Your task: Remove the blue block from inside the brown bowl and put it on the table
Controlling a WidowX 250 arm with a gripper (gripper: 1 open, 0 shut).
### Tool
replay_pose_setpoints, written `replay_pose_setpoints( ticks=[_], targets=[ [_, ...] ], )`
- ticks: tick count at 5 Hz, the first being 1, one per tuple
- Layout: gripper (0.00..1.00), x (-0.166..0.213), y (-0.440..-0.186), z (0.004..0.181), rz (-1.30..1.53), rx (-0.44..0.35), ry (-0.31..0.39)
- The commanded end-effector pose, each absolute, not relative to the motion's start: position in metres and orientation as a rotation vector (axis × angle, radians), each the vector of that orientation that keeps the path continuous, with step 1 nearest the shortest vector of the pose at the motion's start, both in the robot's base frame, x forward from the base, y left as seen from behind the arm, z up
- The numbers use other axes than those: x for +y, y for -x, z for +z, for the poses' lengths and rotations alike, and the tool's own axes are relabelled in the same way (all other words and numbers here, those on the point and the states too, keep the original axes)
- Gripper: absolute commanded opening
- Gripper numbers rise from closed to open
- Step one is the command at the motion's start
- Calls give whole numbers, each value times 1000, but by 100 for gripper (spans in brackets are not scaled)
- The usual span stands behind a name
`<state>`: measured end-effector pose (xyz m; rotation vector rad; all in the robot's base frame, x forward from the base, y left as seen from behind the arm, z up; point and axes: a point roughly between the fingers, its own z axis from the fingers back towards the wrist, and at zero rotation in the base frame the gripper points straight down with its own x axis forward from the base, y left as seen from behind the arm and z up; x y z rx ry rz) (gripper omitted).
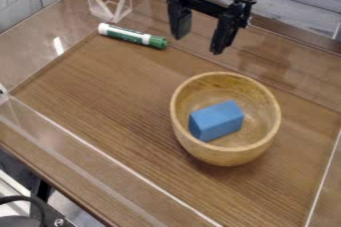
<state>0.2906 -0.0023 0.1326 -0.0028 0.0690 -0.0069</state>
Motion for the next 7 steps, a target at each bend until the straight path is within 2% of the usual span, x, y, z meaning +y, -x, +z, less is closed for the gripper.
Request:
replay_pose_setpoints(
  ticks=[1, 4, 7],
  targets=[
    [100, -9, -286, 127, -55, 72, 2],
    [100, -43, -267, 112, -339, 26, -6],
    [100, -55, -265, 96, -393, 35, -3]
  ],
)
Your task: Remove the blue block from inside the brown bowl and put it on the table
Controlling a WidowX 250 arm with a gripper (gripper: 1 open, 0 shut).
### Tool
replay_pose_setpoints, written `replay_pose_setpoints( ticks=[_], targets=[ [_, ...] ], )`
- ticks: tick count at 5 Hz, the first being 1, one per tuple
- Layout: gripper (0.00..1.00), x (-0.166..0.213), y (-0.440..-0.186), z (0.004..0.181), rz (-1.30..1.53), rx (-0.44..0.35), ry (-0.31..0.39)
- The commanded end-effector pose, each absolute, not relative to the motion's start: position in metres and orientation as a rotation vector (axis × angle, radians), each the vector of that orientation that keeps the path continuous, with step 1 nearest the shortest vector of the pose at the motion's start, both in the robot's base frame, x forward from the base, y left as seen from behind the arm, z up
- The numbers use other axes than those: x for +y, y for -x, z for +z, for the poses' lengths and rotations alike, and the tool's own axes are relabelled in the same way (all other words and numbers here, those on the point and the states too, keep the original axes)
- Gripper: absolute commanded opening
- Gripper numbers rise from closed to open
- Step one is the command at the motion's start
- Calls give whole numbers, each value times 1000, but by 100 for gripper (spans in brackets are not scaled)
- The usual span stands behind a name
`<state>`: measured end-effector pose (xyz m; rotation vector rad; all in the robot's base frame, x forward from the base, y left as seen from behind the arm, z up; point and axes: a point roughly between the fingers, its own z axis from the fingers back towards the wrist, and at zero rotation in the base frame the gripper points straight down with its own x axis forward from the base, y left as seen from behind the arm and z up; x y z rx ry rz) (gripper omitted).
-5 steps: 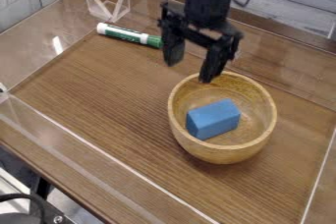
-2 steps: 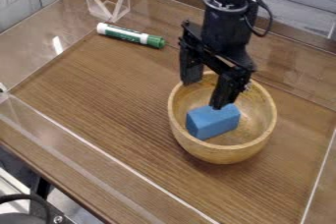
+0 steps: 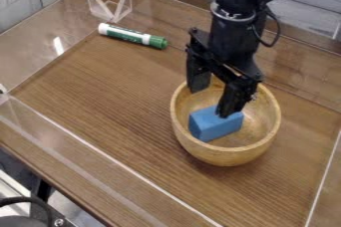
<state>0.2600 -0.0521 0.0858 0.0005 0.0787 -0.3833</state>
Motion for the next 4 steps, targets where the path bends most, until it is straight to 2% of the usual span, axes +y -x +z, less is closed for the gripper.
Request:
replay_pose_setpoints(
  ticks=[1, 4],
  targets=[
    [100, -57, -264, 90, -403, 38, -1],
    [100, -63, -263, 69, -433, 35, 0]
  ],
)
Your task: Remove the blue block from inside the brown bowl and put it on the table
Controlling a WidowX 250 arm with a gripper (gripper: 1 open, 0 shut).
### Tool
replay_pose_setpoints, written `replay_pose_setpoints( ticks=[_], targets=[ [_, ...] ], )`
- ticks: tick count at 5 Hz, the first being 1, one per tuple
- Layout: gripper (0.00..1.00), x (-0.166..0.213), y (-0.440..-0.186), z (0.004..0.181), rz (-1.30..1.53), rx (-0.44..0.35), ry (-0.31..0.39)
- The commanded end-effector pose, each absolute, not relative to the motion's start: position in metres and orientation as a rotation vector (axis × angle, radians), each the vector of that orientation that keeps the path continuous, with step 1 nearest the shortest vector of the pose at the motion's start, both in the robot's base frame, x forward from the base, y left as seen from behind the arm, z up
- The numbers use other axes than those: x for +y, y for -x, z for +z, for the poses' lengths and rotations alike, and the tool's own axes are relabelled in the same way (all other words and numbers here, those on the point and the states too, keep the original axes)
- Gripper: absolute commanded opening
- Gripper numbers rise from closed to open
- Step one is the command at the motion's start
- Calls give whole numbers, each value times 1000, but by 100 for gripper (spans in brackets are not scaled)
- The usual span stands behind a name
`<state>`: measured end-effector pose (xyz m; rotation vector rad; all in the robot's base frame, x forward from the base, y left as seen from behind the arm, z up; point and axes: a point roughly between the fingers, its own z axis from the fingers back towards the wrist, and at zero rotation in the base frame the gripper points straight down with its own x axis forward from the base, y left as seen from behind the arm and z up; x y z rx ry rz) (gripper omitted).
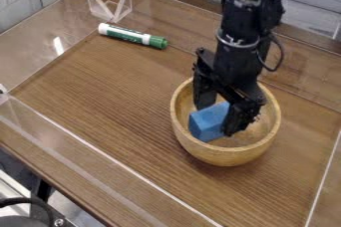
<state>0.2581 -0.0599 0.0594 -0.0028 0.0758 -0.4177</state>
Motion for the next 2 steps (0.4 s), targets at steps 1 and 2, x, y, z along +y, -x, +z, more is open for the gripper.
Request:
replay_pose_setpoints(
  ticks=[1, 2],
  targets=[
    [100, -64, -263, 63, -444, 33, 5],
    [100, -65, -262, 59, -451, 32, 9]
  ],
)
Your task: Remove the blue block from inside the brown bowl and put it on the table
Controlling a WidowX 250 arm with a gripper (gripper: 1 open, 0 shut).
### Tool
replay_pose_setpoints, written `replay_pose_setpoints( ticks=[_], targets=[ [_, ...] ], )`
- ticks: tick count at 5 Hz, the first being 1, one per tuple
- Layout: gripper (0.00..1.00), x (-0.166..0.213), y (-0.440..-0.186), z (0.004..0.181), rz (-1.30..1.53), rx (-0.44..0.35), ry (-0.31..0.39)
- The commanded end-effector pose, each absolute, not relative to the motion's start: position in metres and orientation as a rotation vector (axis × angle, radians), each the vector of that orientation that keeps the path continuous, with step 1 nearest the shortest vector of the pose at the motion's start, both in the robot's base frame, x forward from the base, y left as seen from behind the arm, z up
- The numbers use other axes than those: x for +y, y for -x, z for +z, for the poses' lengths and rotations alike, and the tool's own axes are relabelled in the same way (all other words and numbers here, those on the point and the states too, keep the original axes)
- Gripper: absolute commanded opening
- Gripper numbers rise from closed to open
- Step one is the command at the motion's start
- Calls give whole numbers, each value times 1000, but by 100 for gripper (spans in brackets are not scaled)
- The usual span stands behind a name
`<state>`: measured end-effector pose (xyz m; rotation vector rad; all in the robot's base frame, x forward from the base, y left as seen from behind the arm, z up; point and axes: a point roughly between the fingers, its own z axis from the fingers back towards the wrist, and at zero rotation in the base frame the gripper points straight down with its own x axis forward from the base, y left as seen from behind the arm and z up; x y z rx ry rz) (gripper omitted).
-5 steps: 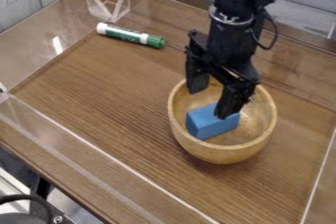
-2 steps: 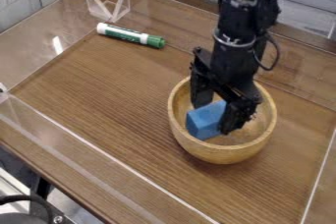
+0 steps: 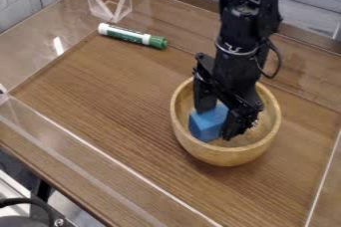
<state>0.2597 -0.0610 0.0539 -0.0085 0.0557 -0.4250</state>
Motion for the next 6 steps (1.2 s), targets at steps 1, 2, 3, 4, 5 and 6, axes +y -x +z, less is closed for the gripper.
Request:
replay_pose_setpoints(
  ticks=[1, 2, 3, 4, 5, 6],
  targets=[
    [100, -65, -262, 55, -456, 32, 13],
    [100, -66, -262, 51, -462, 32, 16],
    [100, -67, -262, 46, -469, 33, 18],
    [0, -66, -262, 49, -466, 32, 14],
    [0, -64, -263, 56, -457, 29, 5],
    [0, -62, -264, 63, -447, 26, -4]
  ],
)
